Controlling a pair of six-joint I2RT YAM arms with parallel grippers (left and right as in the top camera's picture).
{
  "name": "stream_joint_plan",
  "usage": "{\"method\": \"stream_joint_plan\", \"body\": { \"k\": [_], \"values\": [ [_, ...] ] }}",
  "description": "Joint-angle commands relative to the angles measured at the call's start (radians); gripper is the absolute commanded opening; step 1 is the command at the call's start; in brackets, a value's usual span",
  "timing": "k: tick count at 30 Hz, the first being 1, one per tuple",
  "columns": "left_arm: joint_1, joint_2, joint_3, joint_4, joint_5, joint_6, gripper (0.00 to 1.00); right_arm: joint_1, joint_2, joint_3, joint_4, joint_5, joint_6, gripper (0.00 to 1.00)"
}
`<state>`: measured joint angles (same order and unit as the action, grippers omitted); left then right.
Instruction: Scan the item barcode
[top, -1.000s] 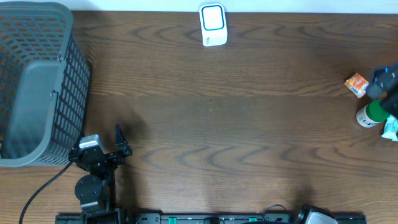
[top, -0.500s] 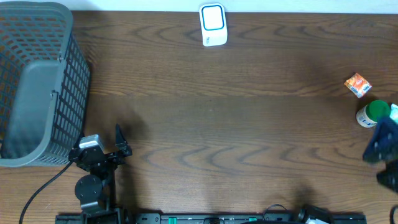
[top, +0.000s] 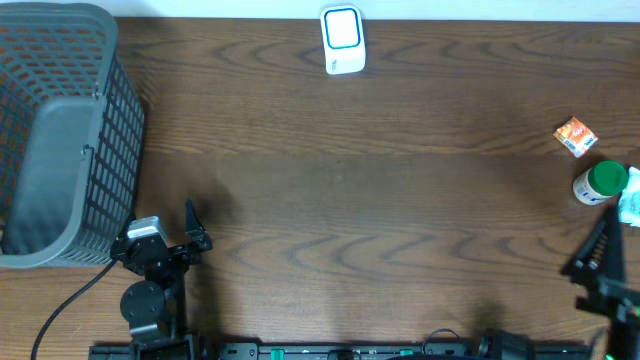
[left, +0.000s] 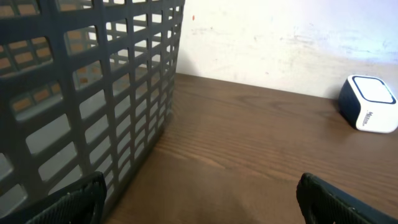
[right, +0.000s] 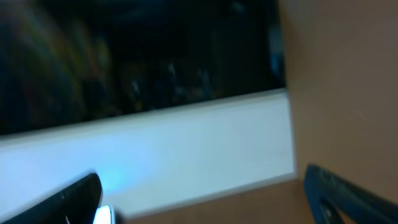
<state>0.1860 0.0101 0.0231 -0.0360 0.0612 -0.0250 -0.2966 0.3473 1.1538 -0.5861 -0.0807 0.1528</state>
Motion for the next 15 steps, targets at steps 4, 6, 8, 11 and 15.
{"method": "stream_joint_plan", "body": {
  "k": [4,6,8,11,15],
  "values": [
    [-0.004,-0.006,-0.019,-0.029,0.006,0.006,0.98,0.135,-0.142,-0.346,0.253,-0.026,-0.016,0.99],
    [-0.004,-0.006,-0.019,-0.029,0.006,0.006,0.98,0.177,-0.185,-0.449,0.341,-0.026,-0.016,0.99],
    [-0.004,-0.006,-0.019,-0.029,0.006,0.006,0.98,0.208,-0.223,-0.54,0.422,-0.026,-0.015,0.99],
    [-0.004,-0.006,-0.019,-0.029,0.006,0.006,0.98,0.239,-0.279,-0.68,0.567,-0.026,-0.015,0.99],
    [-0.004,-0.006,-0.019,-0.029,0.006,0.006,0.98,0.263,-0.344,-0.844,0.728,-0.026,-0.015,0.99]
  ]
}}
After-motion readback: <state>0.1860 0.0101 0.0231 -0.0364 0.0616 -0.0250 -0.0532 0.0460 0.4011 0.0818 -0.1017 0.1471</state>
